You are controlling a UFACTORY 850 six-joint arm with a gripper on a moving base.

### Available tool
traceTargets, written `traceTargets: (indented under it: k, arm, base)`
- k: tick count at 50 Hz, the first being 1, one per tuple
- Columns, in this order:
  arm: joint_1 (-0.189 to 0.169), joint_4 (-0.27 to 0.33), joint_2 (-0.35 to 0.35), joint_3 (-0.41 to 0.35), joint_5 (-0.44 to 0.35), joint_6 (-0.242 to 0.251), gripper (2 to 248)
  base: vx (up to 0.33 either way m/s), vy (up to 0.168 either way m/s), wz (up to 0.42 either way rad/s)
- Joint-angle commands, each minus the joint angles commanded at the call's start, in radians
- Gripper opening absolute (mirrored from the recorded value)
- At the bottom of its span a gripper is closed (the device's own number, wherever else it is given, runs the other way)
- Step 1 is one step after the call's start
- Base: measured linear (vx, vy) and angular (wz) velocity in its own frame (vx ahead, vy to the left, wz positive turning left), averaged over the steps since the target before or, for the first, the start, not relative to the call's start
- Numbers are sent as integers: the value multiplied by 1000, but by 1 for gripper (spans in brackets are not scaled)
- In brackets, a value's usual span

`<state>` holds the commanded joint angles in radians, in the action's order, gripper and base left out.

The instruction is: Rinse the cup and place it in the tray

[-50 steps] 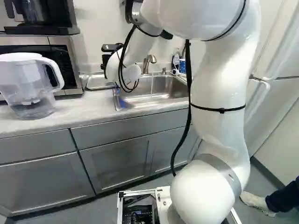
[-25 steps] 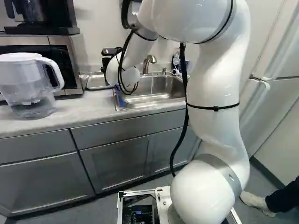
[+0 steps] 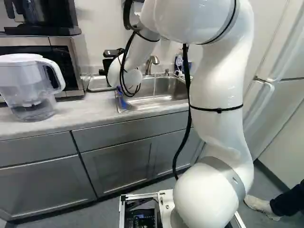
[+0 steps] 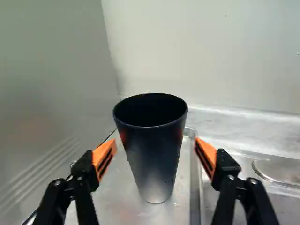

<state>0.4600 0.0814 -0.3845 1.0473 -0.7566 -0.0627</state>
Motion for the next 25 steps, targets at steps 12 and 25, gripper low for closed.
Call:
traceTargets:
  k: [12,25]
  arm:
    - [0,0,15,4,0,0,247]
    - [0,0,34,11,0,0,247]
  base:
    - [0,0,0]
    - [0,0,0]
